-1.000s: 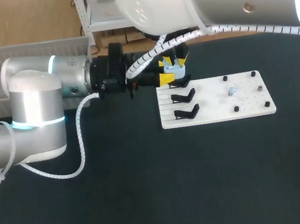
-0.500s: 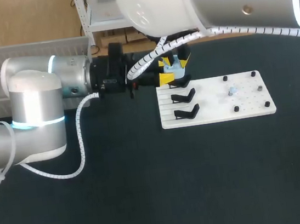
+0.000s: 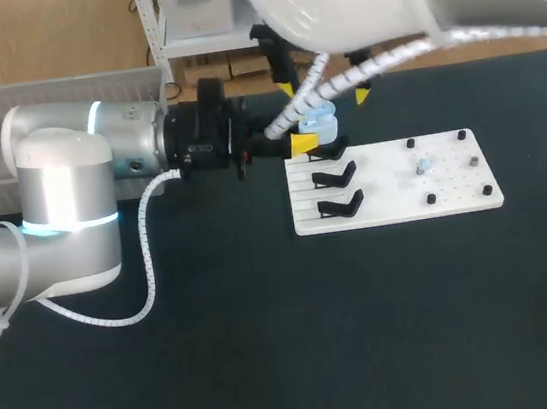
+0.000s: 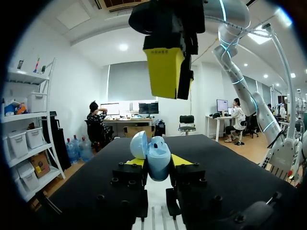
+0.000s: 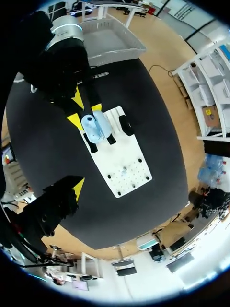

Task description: Pick up each earbud case from the left stands, insert the matching earbuds, close the lid, and place the case in the box.

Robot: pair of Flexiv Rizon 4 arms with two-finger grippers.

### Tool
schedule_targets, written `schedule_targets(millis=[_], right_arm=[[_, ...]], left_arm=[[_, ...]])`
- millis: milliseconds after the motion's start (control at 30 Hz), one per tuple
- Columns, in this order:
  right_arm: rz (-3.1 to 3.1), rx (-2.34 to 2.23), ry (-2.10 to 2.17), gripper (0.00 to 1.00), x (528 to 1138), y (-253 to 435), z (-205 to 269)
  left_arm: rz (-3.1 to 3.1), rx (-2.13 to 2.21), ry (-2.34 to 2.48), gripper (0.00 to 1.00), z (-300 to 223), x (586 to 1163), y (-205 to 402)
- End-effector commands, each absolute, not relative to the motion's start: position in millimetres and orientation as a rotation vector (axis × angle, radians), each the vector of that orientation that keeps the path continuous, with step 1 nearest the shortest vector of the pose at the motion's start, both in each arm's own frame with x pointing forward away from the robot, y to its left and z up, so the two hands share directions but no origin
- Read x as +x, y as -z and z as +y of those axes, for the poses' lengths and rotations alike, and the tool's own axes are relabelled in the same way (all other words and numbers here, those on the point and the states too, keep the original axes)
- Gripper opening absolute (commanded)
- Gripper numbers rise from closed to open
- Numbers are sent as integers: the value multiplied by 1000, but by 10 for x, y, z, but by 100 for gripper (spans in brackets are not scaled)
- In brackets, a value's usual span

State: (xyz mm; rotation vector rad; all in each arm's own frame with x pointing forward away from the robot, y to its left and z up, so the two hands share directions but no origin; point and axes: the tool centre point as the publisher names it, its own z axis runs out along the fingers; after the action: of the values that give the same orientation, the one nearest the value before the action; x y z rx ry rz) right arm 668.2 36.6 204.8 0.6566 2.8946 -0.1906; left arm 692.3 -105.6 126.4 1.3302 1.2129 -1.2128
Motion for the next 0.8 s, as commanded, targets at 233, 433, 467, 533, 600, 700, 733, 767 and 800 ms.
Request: schedule_targets(millis=[233,433,467,533,600,700,733,767,800], right_arm=[[2713,499,-168,49,6447,-1977,-422],[2736,406,-173,49,6529,-1878,-606],[2745,384,-174,49,6541,-1849,-625],[2754,343,-166,49,6566,-1780,-655],[2772,306,-160,49,6587,-1704,-685],[2794,281,-162,49,6627,-1578,-735],[2800,277,-166,48,6642,-1534,-749],[2814,276,-166,47,6661,-1485,-759],[2820,271,-150,47,6686,-1425,-765]], left_arm=[[1212,1326,1207,0,-1053,6905,-1258],[1212,1326,1207,0,-1053,6905,-1258],[1212,1326,1207,0,-1053,6905,-1258],[1212,1326,1207,0,-1053,6905,-1258],[1212,1326,1207,0,-1053,6905,-1258],[1212,1326,1207,0,-1053,6905,-1258],[1212,1326,1207,0,-1053,6905,-1258],[1212,1326,1207,0,-1053,6905,-1258],[1212,1326,1207,0,-1053,6905,-1258]])
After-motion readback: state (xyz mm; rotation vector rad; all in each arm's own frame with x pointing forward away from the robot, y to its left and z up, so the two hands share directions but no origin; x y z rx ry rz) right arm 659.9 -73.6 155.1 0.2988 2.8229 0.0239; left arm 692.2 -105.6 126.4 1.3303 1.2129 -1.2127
